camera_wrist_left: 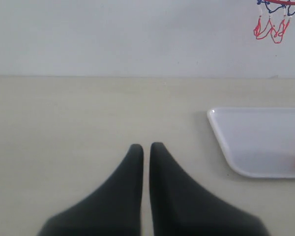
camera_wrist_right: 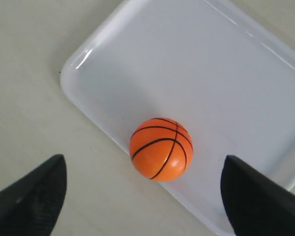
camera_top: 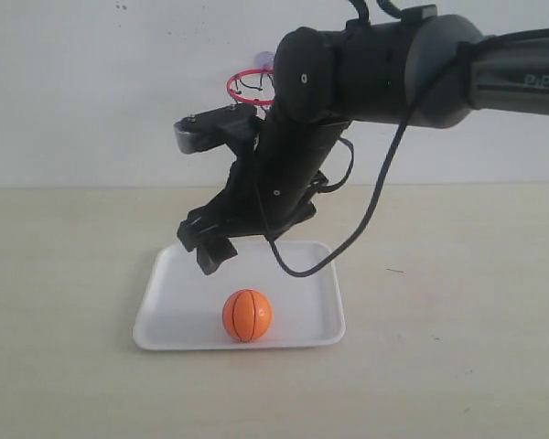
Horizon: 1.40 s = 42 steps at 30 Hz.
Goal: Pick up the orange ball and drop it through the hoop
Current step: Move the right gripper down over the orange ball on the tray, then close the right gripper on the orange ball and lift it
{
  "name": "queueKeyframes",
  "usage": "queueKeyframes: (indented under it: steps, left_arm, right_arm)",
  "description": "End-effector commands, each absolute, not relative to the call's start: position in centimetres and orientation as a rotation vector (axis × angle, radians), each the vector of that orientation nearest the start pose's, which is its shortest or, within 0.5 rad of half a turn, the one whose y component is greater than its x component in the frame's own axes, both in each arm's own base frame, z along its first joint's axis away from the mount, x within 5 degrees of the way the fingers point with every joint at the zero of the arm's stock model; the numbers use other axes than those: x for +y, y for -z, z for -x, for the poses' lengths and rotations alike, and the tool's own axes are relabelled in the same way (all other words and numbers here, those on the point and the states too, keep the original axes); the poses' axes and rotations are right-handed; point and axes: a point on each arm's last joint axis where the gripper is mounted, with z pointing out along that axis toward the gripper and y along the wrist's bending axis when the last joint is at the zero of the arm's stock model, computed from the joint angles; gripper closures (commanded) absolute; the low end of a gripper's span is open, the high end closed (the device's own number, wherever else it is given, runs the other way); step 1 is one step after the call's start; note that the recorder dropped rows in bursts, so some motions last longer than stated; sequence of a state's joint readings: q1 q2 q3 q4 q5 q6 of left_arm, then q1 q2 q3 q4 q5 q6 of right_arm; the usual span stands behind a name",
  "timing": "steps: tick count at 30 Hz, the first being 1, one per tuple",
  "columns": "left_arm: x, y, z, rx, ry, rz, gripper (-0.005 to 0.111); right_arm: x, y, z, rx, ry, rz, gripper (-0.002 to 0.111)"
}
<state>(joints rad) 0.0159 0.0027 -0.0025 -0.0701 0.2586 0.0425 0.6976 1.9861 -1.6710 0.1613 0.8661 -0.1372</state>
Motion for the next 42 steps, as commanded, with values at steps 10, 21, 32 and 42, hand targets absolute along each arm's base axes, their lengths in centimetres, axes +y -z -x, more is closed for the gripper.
queueKeyframes:
  steps: [10,21,32,42]
  left_arm:
    - [-0.1,-19.0,-5.5,1.737,0.026,0.028,0.103]
    - [-0.1,-19.0,-5.5,1.737,0.026,0.028,0.103]
    - [-0.1,-19.0,-5.5,1.737,0.026,0.028,0.103]
    - [-0.1,-19.0,-5.5,1.737,0.026,0.028,0.103]
  right_arm:
    - [29.8,-19.8,-34.0,2.707,-0.341,0.853,0.029]
    - [30.4,-17.4,-34.7,2.726,-0.347,0.792,0.029]
    - [30.7,-15.6,-35.3,2.741,-0.368,0.697,0.035]
    - [30.8,-15.7,-35.4,2.731,-0.373,0.678,0.108]
